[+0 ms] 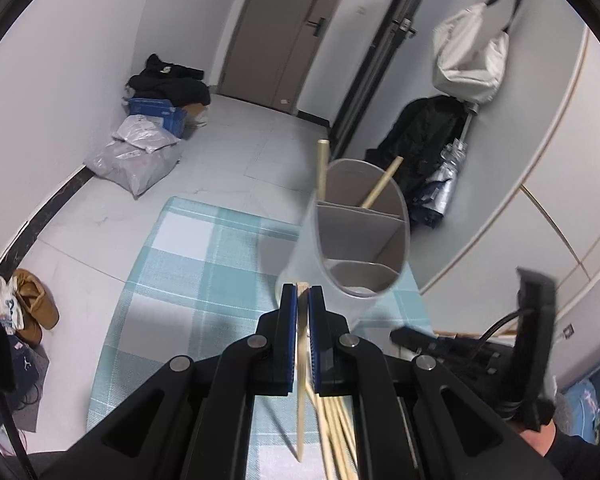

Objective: Organize utensils
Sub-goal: 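Grasp and lift a chopstick with the right gripper while the left gripper holds its chopstick above the holder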

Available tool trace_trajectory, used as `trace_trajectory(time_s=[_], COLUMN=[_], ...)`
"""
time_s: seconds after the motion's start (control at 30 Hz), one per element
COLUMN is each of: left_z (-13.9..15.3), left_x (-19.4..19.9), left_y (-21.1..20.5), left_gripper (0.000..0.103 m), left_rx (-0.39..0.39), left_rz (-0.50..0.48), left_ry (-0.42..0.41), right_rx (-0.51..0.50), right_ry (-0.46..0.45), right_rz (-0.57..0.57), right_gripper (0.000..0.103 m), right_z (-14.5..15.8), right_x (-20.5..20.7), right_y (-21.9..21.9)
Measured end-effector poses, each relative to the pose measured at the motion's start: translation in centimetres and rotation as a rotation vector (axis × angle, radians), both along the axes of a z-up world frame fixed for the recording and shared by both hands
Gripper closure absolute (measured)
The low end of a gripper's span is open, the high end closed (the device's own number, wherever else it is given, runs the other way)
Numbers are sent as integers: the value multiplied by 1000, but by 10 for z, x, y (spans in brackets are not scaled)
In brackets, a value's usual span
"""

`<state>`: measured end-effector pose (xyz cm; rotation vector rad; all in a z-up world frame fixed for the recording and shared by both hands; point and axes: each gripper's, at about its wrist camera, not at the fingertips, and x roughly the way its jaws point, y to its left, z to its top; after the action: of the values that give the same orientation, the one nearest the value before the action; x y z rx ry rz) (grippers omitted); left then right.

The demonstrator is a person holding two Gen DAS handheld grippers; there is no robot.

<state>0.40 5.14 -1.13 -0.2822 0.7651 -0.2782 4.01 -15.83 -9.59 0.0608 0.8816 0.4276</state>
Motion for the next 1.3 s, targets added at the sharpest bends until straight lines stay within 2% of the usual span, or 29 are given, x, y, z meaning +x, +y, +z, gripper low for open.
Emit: trace_trajectory(time_s=[0.2, 0.37, 0.53, 0.67, 0.93, 1.13, 1.3], left_z=[19, 33, 55, 82, 138, 158, 155], left_x=[-5, -1, 6, 12, 44, 79, 102], left_y=[-20, -28, -40, -42, -39, -28, -25], left_gripper=[101, 101, 101, 101, 101, 101, 101], left_rx=[69, 81, 125, 100, 62, 30, 29], left_rz=[-48, -73, -121, -148, -150, -127, -116], left_ry=[-20, -18, -27, -55, -123, -175, -199], right_rx=[133, 174, 215, 253, 313, 328, 343], right_ry=[-133, -220, -275, -303, -432, -515, -615], right_rz=[-40, -53, -29, -44, -41, -49, -41], right_gripper=[98, 98, 98, 98, 98, 98, 98], right_z=[34, 57, 76, 91, 163, 201, 216], right_x=[-18, -30, -40, -38, -14, 24, 52], right_y=[-16, -18, -21, -26, -29, -26, -18])
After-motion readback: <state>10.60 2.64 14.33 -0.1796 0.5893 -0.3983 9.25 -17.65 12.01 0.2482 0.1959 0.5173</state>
